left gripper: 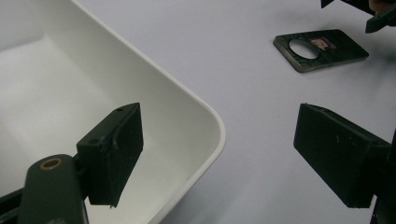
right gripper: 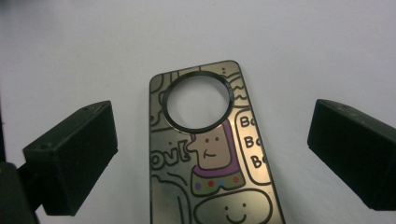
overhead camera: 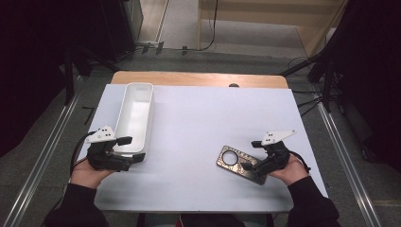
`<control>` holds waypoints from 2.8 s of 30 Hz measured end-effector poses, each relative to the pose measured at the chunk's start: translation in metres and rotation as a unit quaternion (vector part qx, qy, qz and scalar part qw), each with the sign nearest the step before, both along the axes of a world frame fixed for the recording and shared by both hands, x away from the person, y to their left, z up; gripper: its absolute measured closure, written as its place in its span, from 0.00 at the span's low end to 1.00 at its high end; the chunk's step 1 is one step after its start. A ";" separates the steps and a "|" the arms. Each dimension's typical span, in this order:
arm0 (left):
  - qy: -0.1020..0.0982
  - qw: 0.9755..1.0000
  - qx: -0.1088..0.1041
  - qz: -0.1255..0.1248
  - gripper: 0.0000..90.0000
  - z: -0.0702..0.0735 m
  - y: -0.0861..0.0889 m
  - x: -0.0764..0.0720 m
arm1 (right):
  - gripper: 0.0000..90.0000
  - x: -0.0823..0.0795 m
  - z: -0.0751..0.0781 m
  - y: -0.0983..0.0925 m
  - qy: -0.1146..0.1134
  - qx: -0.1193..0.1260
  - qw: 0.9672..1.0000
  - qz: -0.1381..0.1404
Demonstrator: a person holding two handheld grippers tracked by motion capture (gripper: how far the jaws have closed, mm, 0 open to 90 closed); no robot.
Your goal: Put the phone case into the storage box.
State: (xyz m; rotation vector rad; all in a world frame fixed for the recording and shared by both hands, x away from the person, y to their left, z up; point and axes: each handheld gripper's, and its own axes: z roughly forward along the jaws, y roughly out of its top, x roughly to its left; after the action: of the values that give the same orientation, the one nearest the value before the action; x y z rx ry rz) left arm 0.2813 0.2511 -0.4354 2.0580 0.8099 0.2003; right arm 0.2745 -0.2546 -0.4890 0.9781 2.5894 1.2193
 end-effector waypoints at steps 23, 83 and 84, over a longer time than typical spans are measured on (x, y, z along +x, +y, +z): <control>0.000 1.000 0.001 -0.001 0.17 0.000 0.001 0.000 | 0.00 -0.001 -0.015 0.010 0.027 -0.038 0.999 0.014; 0.015 1.000 -0.004 0.005 0.17 -0.004 0.000 0.002 | 0.11 -0.006 -0.029 0.020 0.003 -0.144 0.989 0.044; 0.016 1.000 -0.007 0.008 0.17 -0.004 0.000 0.003 | 0.11 -0.005 -0.029 0.019 0.002 -0.144 0.989 0.045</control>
State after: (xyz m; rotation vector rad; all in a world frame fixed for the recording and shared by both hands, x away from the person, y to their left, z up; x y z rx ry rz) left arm 0.2840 0.2512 -0.4396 2.0465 0.8455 0.1708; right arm 0.2691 -0.2353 -0.5180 0.8158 2.7366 0.8256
